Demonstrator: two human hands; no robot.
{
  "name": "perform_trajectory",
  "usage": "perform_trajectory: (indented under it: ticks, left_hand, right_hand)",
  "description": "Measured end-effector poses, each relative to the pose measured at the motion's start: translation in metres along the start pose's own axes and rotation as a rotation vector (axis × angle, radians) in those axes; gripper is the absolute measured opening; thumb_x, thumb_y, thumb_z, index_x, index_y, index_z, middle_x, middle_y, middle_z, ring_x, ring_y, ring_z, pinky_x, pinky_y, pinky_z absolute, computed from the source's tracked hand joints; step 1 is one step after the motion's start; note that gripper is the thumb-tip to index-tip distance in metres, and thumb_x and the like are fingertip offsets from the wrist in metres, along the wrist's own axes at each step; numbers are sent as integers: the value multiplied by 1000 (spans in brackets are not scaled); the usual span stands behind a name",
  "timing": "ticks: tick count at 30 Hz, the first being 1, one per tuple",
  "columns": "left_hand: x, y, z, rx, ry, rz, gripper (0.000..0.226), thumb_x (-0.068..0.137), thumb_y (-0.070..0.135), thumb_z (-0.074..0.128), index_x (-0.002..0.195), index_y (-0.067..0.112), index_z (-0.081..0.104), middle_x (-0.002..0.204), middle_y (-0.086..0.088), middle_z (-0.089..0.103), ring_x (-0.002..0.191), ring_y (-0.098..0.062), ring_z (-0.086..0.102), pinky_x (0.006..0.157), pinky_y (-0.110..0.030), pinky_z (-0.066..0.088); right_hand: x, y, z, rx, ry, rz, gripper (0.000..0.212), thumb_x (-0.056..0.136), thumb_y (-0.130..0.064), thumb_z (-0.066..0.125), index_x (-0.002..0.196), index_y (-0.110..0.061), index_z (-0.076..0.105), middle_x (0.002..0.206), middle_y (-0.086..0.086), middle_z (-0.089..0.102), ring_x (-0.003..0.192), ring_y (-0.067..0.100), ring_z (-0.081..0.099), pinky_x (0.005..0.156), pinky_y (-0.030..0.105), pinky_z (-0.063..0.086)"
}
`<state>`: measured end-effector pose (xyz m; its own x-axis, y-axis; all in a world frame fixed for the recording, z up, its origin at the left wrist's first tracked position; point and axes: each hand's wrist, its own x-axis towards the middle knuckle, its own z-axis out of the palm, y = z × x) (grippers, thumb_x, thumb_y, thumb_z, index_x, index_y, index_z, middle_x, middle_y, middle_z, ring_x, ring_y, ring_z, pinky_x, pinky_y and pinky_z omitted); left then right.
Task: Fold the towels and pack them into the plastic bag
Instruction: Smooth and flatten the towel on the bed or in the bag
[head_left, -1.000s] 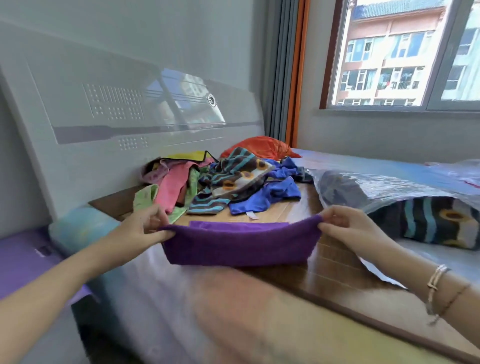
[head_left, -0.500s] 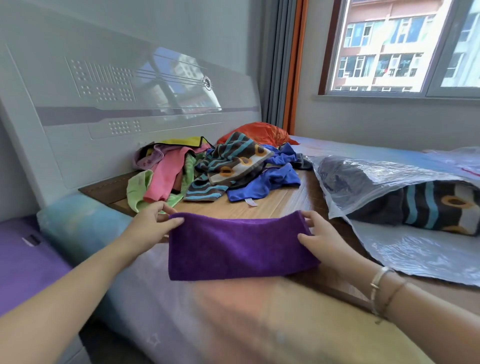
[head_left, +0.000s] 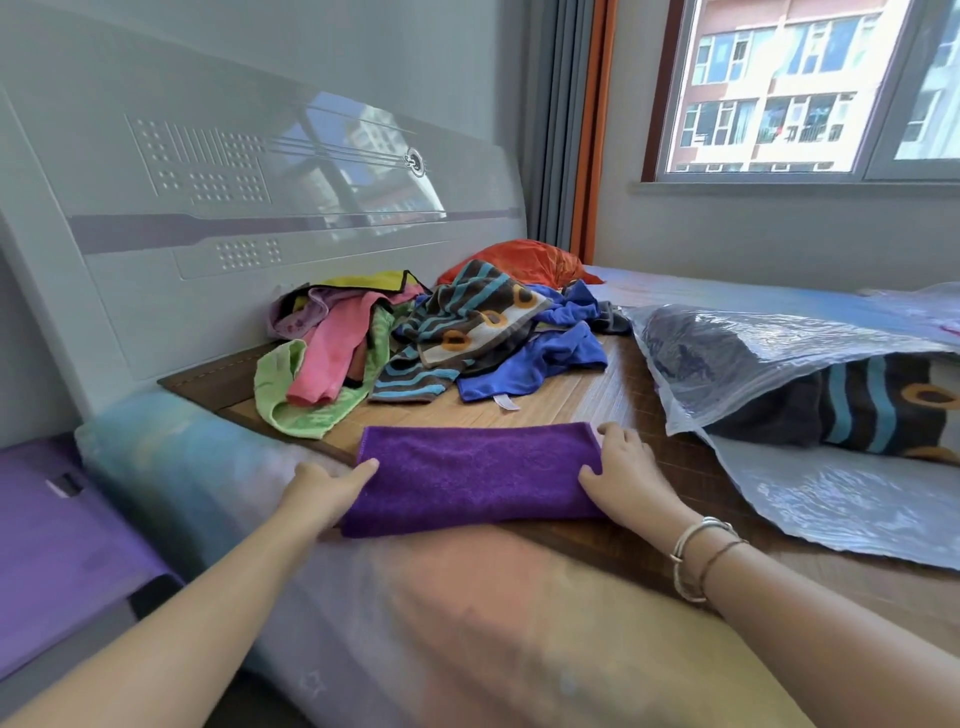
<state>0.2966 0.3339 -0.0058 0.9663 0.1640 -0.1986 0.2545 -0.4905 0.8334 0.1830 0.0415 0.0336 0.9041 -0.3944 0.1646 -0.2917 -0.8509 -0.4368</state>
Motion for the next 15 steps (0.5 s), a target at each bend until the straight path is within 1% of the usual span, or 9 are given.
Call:
perform_trajectory:
  ticks: [1, 3, 4, 5, 6, 9, 11, 13, 15]
  left_hand:
    - [-7, 1, 1, -17, -34, 7, 87, 64, 69, 71, 116, 0, 56, 112, -17, 64, 99, -32, 63, 85, -42, 56]
    - [-20, 9, 2, -18, -69, 28, 50, 76, 49, 75, 94, 4, 61, 94, -11, 63, 82, -25, 62, 74, -32, 54]
    - [-23, 13, 2, -30, -72, 44, 35, 79, 39, 75, 81, 7, 60, 80, -9, 60, 69, -22, 56, 63, -26, 48]
    - [-27, 17, 1, -64, -67, 68, 29, 81, 30, 75, 73, 9, 57, 69, -7, 54, 59, -20, 48, 55, -24, 39]
    - [-31, 23, 0, -108, -55, 109, 25, 81, 25, 75, 71, 10, 57, 65, -6, 50, 56, -19, 44, 53, -24, 34]
    - [-47, 50, -3, -300, -40, 216, 14, 81, 19, 74, 84, 9, 65, 74, -5, 61, 68, -21, 53, 60, -25, 43]
    - [-64, 74, 3, -406, -44, 274, 12, 82, 18, 74, 81, 14, 63, 77, -4, 63, 65, -17, 56, 53, -22, 45]
    - [-82, 98, 19, -444, -50, 345, 13, 83, 18, 73, 78, 18, 61, 75, 0, 62, 63, -12, 54, 50, -19, 40]
    - [-102, 120, 43, -476, -126, 397, 8, 85, 18, 72, 82, 17, 65, 77, 0, 65, 67, -12, 58, 48, -15, 44]
  right_hand:
    - [-4, 2, 0, 22, 5, -17, 55, 95, -24, 51, 144, -10, 30, 144, 11, 36, 131, 27, 37, 103, 36, 36]
    - [-16, 5, -1, 52, 18, -97, 54, 95, -24, 52, 144, -15, 33, 144, 7, 39, 130, 23, 38, 103, 34, 36]
    - [-22, 6, -1, 41, 30, -166, 52, 95, -24, 52, 144, -17, 36, 144, 5, 41, 131, 21, 39, 105, 32, 35]
    - [-27, 7, -1, 7, 34, -236, 50, 95, -26, 51, 143, -19, 39, 145, 3, 42, 133, 19, 38, 108, 32, 33]
    - [-32, 8, -1, -38, 27, -291, 48, 95, -28, 50, 142, -23, 41, 147, 2, 42, 136, 18, 36, 111, 32, 30]
    - [-45, 10, -4, -88, -17, -325, 48, 98, -35, 45, 145, -29, 39, 154, -1, 34, 144, 17, 26, 118, 34, 20]
    - [-51, 12, -8, -36, 1, -330, 49, 98, -34, 45, 146, -27, 38, 154, -2, 34, 142, 16, 29, 116, 31, 23]
    - [-56, 14, -15, 48, 29, -323, 48, 98, -31, 46, 145, -24, 38, 150, -3, 39, 136, 13, 38, 109, 27, 31]
    - [-59, 17, -21, 131, 52, -287, 46, 98, -28, 46, 144, -23, 39, 145, -4, 42, 129, 11, 43, 101, 22, 35]
